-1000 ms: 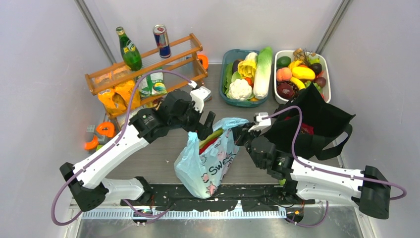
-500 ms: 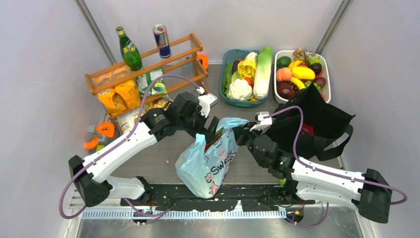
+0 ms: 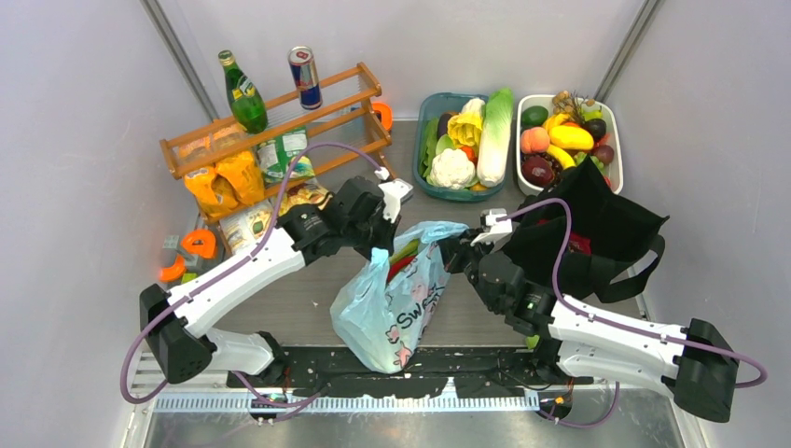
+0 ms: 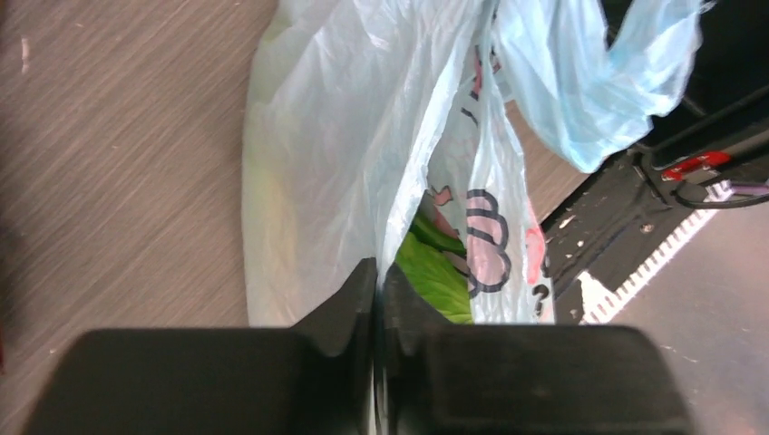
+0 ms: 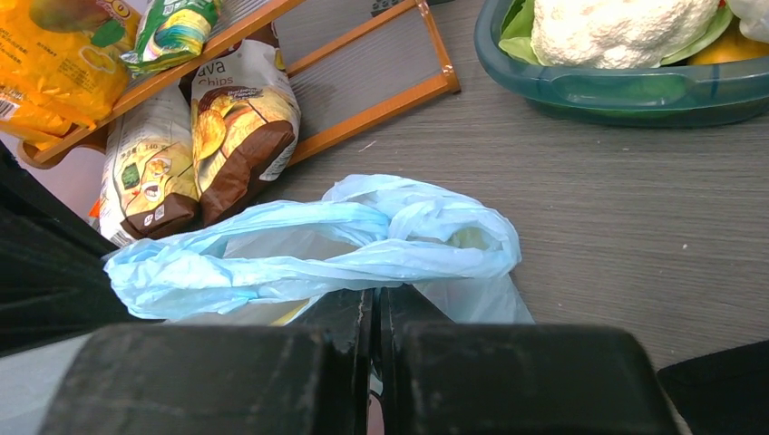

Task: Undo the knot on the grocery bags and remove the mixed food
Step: Untie the takeout bag at the center of the board, then pick up the fake vegetable from the takeout bag.

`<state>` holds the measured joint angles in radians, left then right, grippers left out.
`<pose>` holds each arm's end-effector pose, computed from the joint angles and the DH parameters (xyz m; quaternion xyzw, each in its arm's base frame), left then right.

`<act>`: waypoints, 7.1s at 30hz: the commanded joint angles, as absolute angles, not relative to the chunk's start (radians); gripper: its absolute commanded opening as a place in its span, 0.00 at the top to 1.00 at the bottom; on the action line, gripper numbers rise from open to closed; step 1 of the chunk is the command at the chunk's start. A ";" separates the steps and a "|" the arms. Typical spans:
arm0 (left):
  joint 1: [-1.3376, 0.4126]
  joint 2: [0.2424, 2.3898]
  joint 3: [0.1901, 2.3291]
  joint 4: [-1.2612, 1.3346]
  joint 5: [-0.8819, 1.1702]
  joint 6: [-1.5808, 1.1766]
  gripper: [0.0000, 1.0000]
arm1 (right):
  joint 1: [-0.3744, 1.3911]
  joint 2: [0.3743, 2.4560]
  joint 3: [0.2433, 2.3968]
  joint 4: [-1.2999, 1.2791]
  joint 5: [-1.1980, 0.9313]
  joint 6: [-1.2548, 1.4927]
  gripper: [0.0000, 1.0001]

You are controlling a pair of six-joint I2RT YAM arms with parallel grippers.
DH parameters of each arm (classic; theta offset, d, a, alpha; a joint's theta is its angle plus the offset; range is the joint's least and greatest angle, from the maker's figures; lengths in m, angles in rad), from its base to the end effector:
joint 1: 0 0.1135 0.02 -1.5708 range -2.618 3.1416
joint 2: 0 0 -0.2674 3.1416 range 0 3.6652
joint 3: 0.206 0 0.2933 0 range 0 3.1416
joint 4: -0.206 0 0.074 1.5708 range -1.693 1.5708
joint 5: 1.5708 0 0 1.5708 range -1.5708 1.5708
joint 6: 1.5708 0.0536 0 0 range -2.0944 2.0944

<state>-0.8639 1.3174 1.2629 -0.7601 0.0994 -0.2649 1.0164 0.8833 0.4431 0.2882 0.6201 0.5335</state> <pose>0.2105 -0.2546 0.3240 0.2914 0.8815 -0.2362 0.2868 0.1591 0.1977 0.2343 0.0202 0.7491 0.2686 0.6052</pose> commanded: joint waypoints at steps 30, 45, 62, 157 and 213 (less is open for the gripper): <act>-0.619 1.067 1.155 -0.678 -0.118 -0.145 1.00 | 0.675 0.762 0.746 -0.050 0.247 0.244 0.42; -0.619 1.095 1.180 -0.664 -0.114 -0.168 1.00 | 0.697 0.700 0.712 -0.033 0.053 0.413 0.01; -0.619 1.062 1.150 -0.653 -0.107 -0.176 1.00 | 0.865 1.253 0.932 -0.025 0.393 0.482 0.04; -0.727 1.343 1.053 -0.579 -0.048 -0.270 0.88 | 0.758 1.009 0.802 0.087 -0.137 0.235 0.07; -0.729 0.615 0.663 -0.368 0.370 -0.392 0.65 | 0.914 1.355 0.905 0.031 0.549 0.358 0.95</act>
